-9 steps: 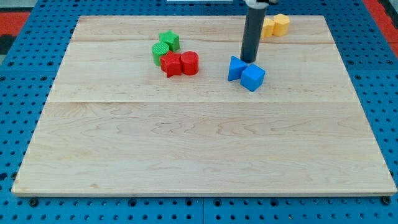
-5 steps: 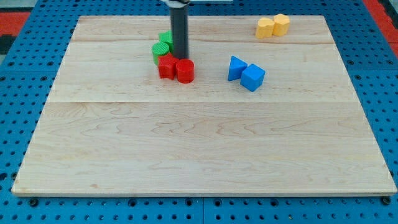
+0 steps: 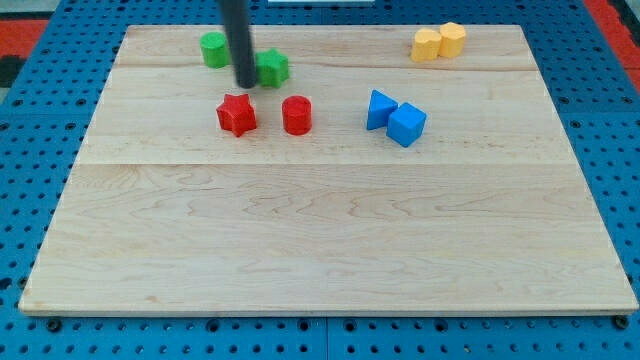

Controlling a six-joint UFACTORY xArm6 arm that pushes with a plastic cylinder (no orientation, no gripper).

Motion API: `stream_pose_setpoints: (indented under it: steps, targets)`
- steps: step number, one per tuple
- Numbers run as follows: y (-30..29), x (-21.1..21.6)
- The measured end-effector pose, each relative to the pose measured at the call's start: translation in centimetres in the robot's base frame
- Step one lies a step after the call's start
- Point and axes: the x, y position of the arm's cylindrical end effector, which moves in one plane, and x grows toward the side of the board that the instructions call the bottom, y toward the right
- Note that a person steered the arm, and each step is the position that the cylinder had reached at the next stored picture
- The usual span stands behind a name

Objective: Separate the red blocks from green blocks

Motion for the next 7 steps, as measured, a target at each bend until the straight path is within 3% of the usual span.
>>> stream_pose_setpoints:
  steps: [1,3,5,6,7]
  targets:
    - [2.4,-0.1]
    - [1.4,-2.3]
    - [8.9,-2.5]
    - [9.1,-5.3]
    - [4.5,-6.4]
